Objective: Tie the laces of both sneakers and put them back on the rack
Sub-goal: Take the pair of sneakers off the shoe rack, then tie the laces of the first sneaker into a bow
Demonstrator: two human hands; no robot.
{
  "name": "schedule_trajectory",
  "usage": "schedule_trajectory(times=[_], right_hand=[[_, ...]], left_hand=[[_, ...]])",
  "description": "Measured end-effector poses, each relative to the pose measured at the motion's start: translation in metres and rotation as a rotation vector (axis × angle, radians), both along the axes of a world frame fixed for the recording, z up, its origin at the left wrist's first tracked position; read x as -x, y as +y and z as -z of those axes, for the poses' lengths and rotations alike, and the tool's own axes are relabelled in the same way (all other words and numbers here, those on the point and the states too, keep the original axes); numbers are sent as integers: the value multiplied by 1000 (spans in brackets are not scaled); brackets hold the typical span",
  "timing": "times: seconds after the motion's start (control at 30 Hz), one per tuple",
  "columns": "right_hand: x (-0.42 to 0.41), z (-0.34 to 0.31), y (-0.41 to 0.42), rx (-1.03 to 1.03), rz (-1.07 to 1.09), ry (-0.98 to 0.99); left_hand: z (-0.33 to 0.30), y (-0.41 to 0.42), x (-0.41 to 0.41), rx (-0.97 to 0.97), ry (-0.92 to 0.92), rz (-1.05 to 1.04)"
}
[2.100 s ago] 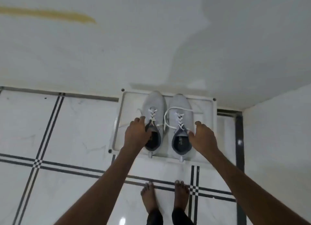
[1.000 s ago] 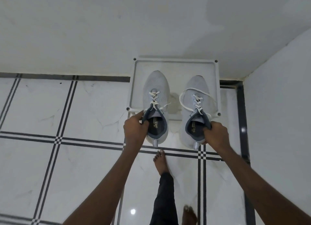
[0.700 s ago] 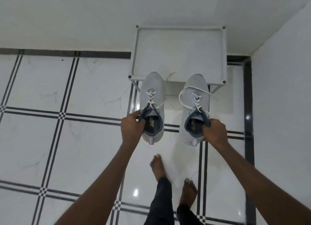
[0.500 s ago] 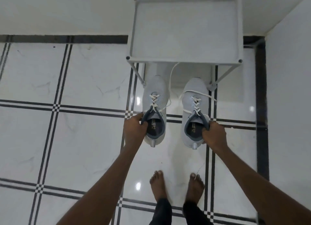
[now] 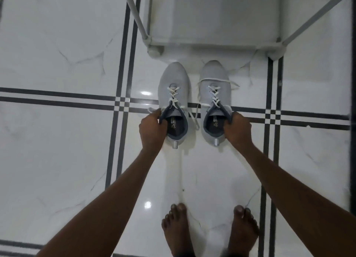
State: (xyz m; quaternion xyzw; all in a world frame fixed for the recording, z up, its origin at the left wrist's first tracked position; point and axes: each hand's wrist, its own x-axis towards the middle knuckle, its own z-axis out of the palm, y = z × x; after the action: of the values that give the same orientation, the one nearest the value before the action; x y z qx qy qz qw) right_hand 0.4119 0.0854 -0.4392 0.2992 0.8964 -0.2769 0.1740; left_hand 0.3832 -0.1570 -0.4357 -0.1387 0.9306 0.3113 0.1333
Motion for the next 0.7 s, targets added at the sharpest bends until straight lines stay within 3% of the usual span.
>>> schedule_trajectory(times=[0.13,0.27,0.37,0.5,0.6,0.7], right_hand=[[4,25,0,-16,-1,43],[7,19,-13,-220,-66,90],[15,7,-40,-363,-83,265],[24,-1,-91,-260,-204,536],[28,14,-118,-110,-302,435],[40,27,-123,-95,-344,303]], left_hand=[[33,-2,1,-15,24,-37],[41,-6,1,-61,75,-11],[43,-16,8,41,90,86],[49,-34,28,135,204,305],[52,-49,43,27,299,459],[42,-59,60,-216,108,489]])
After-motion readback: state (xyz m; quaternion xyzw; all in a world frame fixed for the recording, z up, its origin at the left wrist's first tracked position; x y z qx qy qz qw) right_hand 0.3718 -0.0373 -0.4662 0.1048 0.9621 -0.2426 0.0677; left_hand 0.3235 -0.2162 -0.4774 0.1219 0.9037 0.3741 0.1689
